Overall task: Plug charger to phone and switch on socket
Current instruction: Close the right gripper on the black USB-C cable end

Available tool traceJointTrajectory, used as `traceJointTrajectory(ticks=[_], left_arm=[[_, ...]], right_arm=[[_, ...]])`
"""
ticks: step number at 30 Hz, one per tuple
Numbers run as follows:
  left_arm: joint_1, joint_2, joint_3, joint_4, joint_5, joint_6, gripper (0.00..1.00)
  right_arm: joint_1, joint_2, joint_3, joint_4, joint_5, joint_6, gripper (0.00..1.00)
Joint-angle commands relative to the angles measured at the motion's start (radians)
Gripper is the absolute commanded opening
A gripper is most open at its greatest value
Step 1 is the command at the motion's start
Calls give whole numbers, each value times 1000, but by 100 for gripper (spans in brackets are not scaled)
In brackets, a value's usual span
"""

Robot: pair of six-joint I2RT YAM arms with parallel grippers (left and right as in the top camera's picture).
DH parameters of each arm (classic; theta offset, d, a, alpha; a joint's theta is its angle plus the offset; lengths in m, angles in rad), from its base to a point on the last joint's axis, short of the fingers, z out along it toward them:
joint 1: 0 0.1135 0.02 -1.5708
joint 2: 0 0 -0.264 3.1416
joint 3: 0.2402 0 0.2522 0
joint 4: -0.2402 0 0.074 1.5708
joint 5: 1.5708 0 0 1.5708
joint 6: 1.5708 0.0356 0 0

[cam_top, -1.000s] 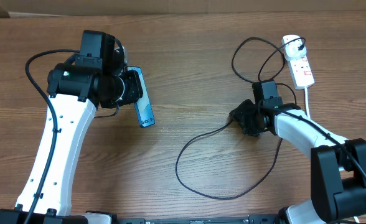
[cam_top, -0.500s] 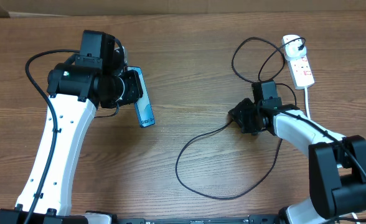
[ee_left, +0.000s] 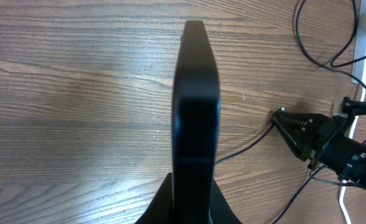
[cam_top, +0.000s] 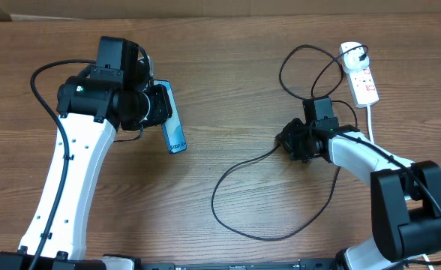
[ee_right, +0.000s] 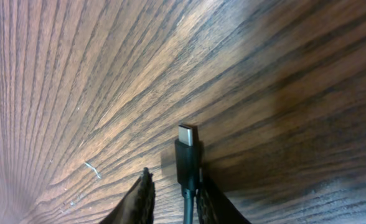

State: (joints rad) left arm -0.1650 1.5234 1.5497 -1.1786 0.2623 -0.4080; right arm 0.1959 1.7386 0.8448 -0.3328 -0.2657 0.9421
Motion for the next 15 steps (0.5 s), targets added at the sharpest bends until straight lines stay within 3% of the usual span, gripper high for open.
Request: traceJointTrajectory(ticks=[1,8,15], left_arm=[[-6,-7,5,7,27,11,4],[-6,-7,5,6,27,11,4],[-6,-7,5,8,27,11,4]], right_arm=[[1,51,-27,-16,29,1,20],[1,51,-27,-12,29,1,9],[1,51,-27,-8,29,1,7]])
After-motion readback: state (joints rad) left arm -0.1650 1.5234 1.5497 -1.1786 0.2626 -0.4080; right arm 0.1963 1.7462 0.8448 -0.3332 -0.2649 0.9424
